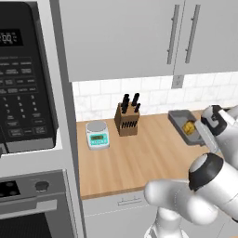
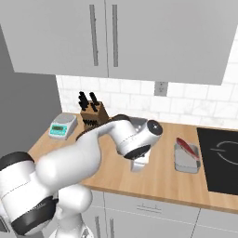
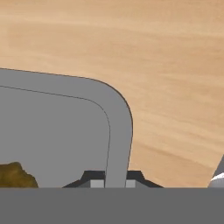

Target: Take the meat container that has the steak and place it on the second highest rack of the freezer. Then take the vegetable container that has the mushroom and squash and place it on the highest rack of the freezer.

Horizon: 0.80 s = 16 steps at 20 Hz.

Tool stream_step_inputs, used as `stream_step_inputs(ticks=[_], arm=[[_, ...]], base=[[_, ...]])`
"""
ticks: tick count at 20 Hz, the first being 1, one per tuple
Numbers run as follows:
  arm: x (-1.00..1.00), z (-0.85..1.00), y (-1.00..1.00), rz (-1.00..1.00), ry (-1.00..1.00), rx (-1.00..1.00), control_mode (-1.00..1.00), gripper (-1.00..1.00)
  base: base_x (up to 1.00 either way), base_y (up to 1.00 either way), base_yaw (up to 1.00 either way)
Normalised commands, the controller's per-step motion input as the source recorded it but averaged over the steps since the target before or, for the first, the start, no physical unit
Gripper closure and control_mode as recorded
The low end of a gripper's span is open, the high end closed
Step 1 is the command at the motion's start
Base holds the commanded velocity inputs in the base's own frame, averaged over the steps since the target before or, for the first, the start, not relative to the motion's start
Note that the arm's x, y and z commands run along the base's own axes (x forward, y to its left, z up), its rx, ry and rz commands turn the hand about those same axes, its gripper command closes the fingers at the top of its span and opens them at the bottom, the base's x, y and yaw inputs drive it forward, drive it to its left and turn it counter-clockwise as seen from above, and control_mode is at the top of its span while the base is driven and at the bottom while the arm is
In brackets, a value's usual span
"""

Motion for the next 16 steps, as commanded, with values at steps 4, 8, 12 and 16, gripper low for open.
stream_step_inputs(ticks=[4, 8, 12, 16], arm=[[-0.02, 0.0, 0.5, 0.15, -0.06, -0.07, 1.0, 1.0], [0.0, 0.0, 0.0, 0.0, 0.0, 0.0, 1.0, 1.0], [0.0, 0.0, 0.0, 0.0, 0.0, 0.0, 1.0, 1.0], [0.0, 0.0, 0.0, 0.0, 0.0, 0.0, 1.0, 1.0]], base=[[-0.22, 0.5, 0.18], [-0.75, 1.0, 0.41], [-0.84, 1.0, 0.34], [-1.0, 0.93, 0.23]])
